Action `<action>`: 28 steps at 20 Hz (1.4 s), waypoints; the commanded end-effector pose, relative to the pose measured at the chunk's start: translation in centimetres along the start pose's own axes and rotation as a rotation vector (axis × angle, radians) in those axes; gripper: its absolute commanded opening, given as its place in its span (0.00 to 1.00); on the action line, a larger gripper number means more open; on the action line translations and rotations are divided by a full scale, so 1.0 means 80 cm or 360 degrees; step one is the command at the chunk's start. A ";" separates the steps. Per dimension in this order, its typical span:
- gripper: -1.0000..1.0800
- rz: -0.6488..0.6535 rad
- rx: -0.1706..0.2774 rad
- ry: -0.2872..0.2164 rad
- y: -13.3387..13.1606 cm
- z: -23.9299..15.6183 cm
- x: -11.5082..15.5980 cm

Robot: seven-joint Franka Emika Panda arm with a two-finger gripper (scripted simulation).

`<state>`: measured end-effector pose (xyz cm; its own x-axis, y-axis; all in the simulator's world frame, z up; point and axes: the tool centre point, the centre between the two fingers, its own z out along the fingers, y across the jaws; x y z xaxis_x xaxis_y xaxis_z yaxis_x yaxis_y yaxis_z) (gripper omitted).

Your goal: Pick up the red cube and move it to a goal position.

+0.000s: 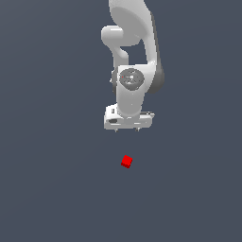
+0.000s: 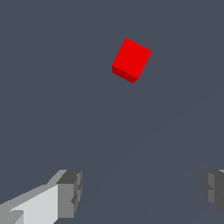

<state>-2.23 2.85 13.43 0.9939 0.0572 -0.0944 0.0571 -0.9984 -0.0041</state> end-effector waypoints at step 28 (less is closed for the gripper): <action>0.96 0.0620 0.0023 0.0125 0.001 0.110 0.124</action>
<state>6.19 3.44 4.23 0.9528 -0.3028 -0.0214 -0.3028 -0.9530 0.0037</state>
